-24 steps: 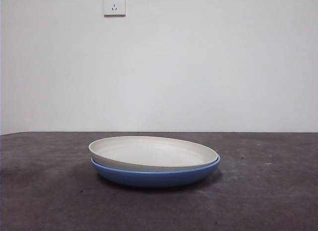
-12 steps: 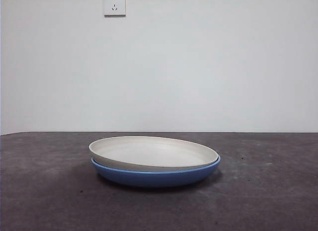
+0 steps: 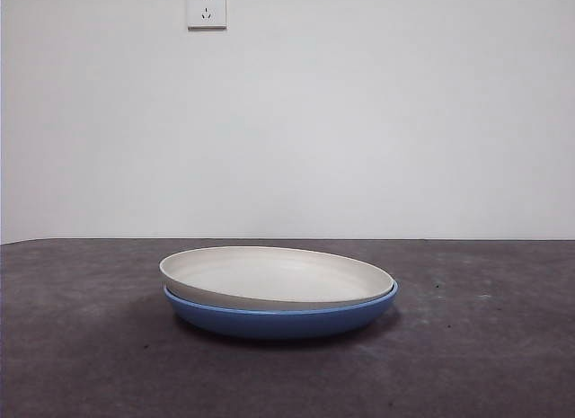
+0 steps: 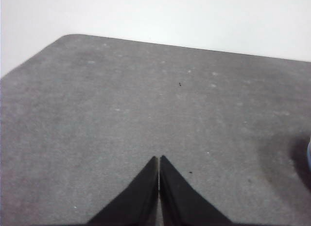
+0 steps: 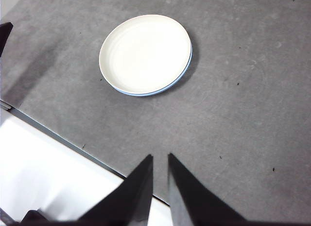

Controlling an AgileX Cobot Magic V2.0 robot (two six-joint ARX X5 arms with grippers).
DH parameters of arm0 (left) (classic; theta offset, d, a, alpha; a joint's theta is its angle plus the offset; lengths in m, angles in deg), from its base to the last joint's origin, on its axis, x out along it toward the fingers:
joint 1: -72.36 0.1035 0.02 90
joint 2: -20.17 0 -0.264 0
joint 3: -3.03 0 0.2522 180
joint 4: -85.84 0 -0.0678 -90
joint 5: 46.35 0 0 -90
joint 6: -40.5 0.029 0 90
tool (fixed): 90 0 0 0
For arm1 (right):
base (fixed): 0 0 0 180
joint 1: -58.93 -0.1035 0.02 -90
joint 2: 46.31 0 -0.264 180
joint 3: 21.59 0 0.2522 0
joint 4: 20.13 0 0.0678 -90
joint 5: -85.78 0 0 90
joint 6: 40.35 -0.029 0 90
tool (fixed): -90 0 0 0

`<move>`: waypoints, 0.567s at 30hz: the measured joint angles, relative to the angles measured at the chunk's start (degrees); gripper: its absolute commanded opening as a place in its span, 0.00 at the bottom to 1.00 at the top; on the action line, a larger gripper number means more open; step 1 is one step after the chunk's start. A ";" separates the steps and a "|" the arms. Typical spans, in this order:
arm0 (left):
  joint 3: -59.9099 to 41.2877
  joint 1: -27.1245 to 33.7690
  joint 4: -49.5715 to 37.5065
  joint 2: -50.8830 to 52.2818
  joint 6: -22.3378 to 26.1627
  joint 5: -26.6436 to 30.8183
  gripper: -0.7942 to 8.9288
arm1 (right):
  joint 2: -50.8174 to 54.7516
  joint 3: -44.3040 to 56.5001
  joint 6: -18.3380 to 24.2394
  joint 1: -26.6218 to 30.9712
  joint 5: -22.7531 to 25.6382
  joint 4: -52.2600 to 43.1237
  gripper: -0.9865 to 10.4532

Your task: Pick up the white plate, put it on the blue plate, put it on desk

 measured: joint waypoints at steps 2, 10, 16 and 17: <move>0.00 -0.02 0.00 -0.02 1.09 0.00 0.09 | 0.00 0.00 0.00 0.00 0.02 0.00 0.13; 0.00 -0.02 0.00 -0.02 1.70 0.00 0.09 | 0.00 0.00 0.00 0.00 0.02 0.00 0.13; 0.00 -0.02 0.00 -0.02 1.70 0.02 0.09 | 0.00 0.00 0.00 0.00 0.00 0.00 0.13; 0.00 -0.02 0.00 -0.02 1.70 0.02 0.09 | 0.00 0.00 0.00 0.00 0.02 0.00 0.13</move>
